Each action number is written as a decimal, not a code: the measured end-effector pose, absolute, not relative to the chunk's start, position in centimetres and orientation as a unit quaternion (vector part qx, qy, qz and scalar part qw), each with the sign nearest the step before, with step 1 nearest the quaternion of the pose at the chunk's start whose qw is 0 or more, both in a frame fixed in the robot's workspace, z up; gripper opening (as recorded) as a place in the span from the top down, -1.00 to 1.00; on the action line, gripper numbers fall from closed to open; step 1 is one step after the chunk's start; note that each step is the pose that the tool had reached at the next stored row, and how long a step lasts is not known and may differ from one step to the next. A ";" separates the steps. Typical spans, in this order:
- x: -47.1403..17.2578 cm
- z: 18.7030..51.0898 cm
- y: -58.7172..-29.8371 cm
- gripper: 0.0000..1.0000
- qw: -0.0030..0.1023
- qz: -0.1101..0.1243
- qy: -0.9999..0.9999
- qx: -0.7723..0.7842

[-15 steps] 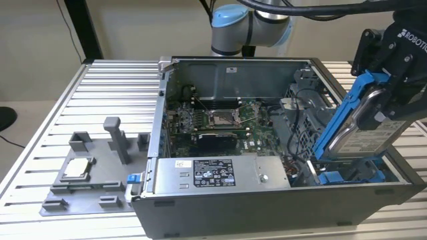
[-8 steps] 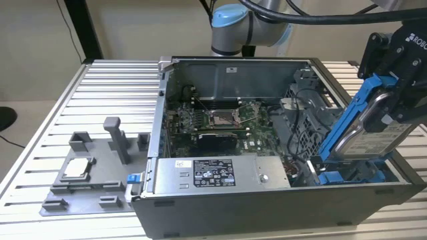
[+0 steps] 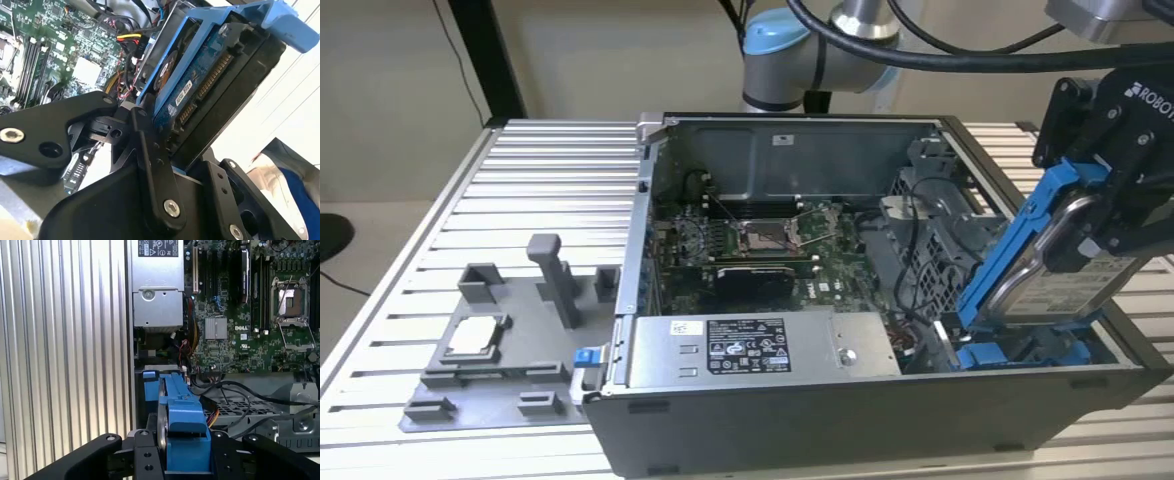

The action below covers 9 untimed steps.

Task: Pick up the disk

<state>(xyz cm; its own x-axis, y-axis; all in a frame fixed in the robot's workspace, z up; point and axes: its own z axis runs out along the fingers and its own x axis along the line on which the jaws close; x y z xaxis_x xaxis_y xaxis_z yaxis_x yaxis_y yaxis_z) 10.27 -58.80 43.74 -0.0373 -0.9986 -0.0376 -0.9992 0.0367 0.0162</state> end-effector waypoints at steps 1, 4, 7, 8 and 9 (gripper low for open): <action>10.3 43.5 -58.8 1.00 0.007 0.019 0.722 -0.692; 10.4 43.2 -58.8 1.00 0.003 0.024 0.725 -0.688; 10.4 43.2 -58.8 1.00 0.004 0.026 0.725 -0.688; 10.4 43.2 -58.8 1.00 0.005 0.026 0.725 -0.688; 10.4 43.2 -58.8 1.00 0.005 0.026 0.725 -0.688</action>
<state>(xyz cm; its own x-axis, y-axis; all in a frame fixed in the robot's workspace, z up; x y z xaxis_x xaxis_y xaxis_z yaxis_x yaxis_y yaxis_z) 10.44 -58.76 43.15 -0.0520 -0.9977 -0.0441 -0.9982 0.0507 0.0310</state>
